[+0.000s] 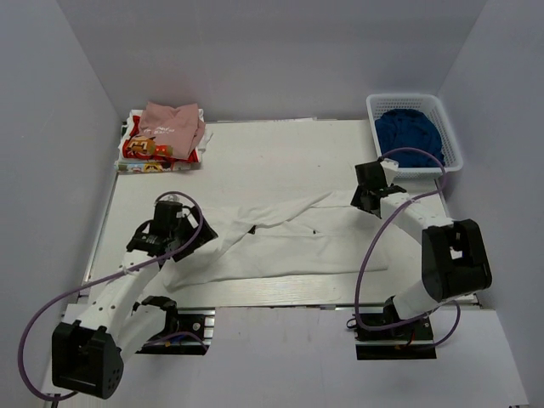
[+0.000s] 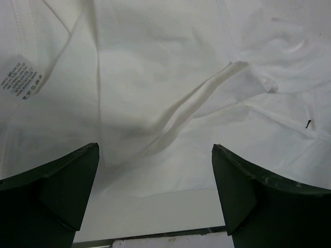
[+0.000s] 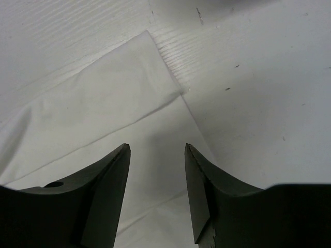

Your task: Fold and stack the t-shirts

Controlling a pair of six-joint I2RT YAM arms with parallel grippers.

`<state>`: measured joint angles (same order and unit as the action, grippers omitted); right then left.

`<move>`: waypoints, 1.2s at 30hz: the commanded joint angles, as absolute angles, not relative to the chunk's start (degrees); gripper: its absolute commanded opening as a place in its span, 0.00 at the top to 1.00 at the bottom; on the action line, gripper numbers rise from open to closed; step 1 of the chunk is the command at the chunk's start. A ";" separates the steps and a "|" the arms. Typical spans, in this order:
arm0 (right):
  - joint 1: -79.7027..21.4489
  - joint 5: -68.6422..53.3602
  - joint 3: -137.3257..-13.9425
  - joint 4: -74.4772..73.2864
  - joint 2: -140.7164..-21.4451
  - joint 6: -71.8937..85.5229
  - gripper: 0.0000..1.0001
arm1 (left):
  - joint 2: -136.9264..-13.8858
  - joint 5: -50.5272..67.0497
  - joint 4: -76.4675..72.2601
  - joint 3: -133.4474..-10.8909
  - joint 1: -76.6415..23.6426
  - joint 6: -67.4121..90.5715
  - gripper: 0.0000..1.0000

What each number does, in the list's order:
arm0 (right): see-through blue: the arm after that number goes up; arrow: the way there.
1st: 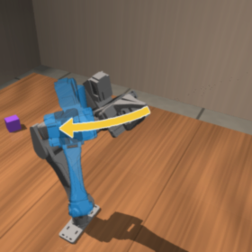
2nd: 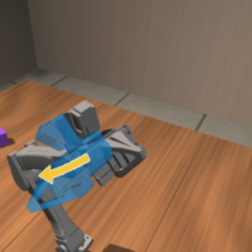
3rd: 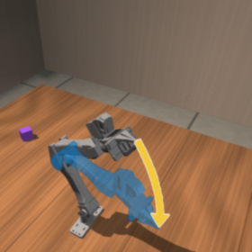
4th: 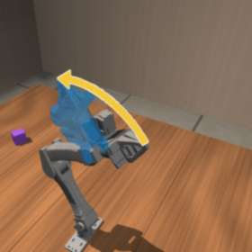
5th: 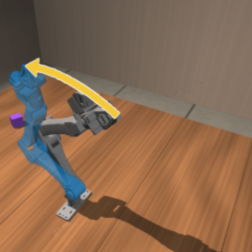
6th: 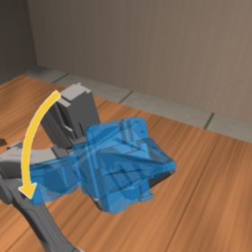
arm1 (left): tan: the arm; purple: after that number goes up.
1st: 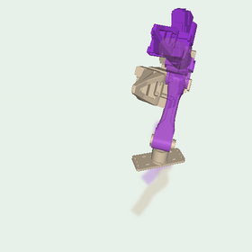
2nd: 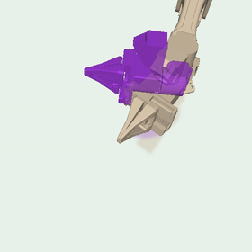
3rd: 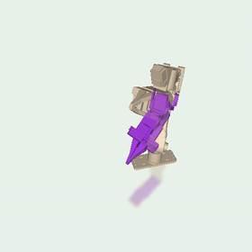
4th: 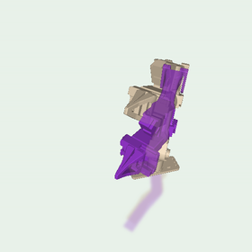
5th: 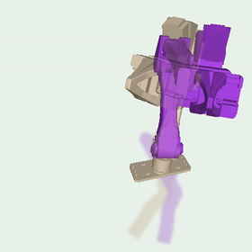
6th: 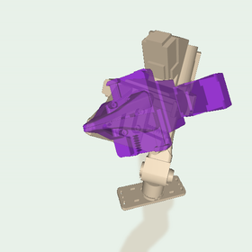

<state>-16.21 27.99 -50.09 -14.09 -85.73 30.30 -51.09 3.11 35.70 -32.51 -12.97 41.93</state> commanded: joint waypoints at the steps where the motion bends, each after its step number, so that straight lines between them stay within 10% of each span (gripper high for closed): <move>1: -14.86 27.34 -53.09 -13.80 -88.41 31.99 0.47 | -54.30 4.22 30.96 -33.13 -13.10 40.70 0.00; 7: -12.48 22.24 -56.33 -11.08 -94.90 31.47 0.47 | -63.71 3.69 23.93 -36.21 -13.10 39.20 0.00; 17: -10.46 19.16 -59.68 -11.16 -98.88 31.47 1.00 | -72.77 4.75 17.23 -35.96 -13.10 38.14 0.00; 36: -6.86 21.88 -61.79 -32.50 -77.35 26.28 1.00 | -82.96 -3.51 19.25 -34.54 -12.39 38.14 0.00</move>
<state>-8.40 18.48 -59.72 -26.79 -80.62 27.79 -78.78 1.06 14.57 -36.38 -12.86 38.74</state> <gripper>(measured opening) 0.012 0.994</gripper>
